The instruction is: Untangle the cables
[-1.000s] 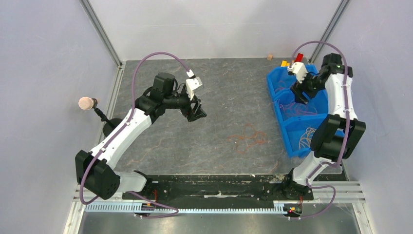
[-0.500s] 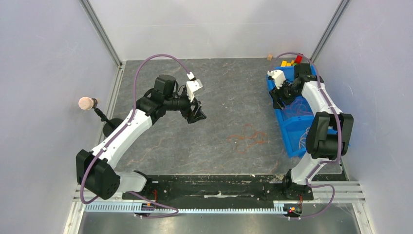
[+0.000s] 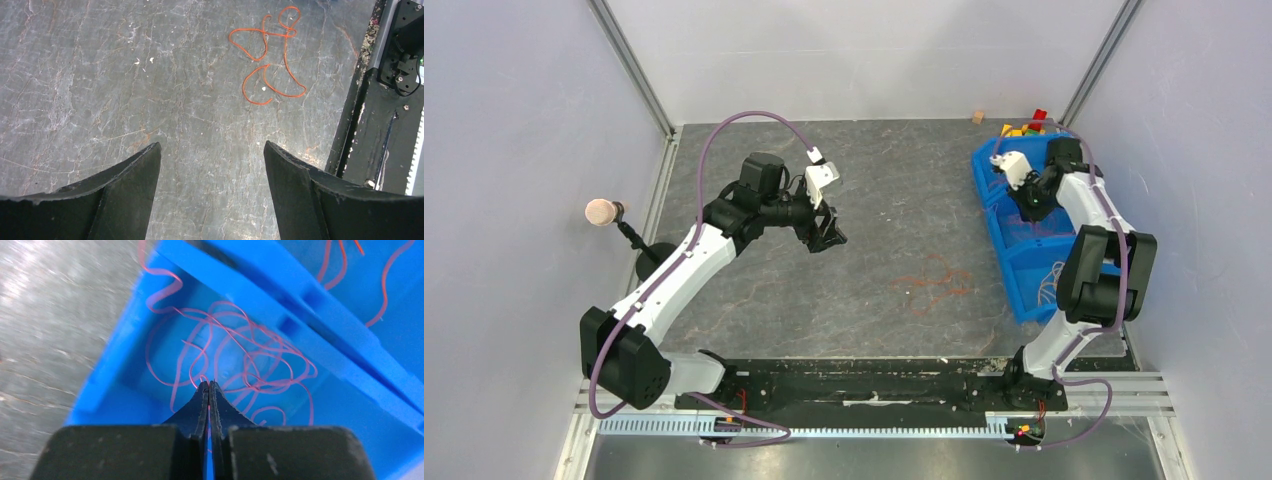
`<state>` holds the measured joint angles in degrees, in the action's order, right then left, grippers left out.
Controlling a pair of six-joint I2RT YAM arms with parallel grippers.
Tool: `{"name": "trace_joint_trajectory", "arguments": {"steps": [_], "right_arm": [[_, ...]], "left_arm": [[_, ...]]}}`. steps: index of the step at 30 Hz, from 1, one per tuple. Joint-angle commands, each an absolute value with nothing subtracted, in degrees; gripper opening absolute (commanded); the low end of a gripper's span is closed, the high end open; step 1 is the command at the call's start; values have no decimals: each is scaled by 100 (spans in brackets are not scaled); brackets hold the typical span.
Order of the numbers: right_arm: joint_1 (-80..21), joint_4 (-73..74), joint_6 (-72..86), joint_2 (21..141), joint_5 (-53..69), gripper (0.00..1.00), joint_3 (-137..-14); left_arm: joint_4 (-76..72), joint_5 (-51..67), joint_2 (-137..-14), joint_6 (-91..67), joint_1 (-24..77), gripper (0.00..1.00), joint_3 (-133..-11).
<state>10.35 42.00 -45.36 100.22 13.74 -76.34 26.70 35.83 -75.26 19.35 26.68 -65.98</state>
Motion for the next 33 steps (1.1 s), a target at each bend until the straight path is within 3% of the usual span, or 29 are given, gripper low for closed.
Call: {"name": "trace_joint_trajectory", "arguments": {"steps": [1,7,12,16,24,33], "right_arm": [[1492,4206,-5190,10070,978,0,-7816],[1605,3968,-5381,10240,720,0,-7740],[1530,4416,-5024,9956,1546,35,-8028],[1443,4490,-4585,9670,1949,45,-8103],[1027,4344,-3597,9687,2315,55,-8091],[789,3377,-2385,10033,2157,53,-7863]], "left_arm": [[2574,3517,-7394,2030,2629,82,-6575],[2667,3536,-7449,2095,2628,81,-6622],[2716,3480,-7403,2122,2629,81,-6618],[2709,3498,-7376,2110,2628,81,-6583],[2593,3595,-7420,2065,2633,81,-6574],[2584,3578,-7336,2039,2622,81,-6509]]}}
